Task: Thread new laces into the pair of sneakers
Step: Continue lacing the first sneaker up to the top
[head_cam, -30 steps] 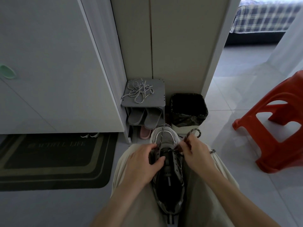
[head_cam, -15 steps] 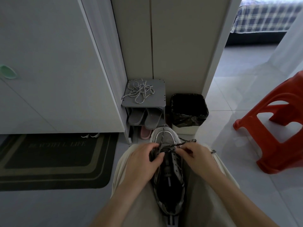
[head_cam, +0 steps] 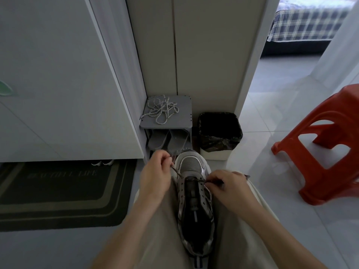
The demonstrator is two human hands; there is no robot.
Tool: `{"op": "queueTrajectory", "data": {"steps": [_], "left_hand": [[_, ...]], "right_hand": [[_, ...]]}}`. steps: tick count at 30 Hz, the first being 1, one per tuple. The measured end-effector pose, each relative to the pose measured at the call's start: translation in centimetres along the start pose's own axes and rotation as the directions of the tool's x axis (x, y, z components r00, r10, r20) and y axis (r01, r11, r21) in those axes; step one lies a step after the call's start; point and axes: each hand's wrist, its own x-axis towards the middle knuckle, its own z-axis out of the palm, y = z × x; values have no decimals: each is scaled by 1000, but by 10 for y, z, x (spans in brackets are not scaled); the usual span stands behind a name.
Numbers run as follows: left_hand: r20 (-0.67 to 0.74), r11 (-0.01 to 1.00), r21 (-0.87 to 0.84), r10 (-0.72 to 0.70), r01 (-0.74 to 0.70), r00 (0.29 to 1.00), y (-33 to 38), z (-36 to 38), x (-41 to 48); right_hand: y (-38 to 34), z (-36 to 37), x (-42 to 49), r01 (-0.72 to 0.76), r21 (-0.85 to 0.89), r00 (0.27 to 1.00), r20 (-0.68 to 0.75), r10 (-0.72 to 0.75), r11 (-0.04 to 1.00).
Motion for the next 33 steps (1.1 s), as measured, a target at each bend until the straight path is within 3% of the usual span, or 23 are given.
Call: {"op": "queueTrajectory", "data": {"steps": [2,6,10,13,17,21,28,33], "left_hand": [[-32,1000,-28,-5,4,999,-1,-7,8],[40,998,54,-17,14,999,-11,-11,6],[181,933,265,201,-245,963,-16,-7,-4],[297,880,337,237,-334,925,-19,1,-15],[230,884,324,271,-336,935,-26,7,-18],[279,874,336,264,-351,923,-27,8,-15],[236,805,428,339,-411,911,-23,1,-10],[125,831,472,268,-295,955,-38,-13,-2]], "right_hand": [[-1,-1,1,16,-4,999,-27,-17,1000],[-3,2,5,26,0,999,-39,-26,1000],[-4,9,8,25,0,999,-26,-25,1000],[-4,11,8,18,2,1000,-23,-18,1000],[-4,10,7,8,15,999,-33,-7,1000],[-5,8,6,-3,29,999,-36,4,1000],[-3,7,4,-26,33,999,-29,27,999],[3,0,3,-54,38,997,-49,55,998]]}}
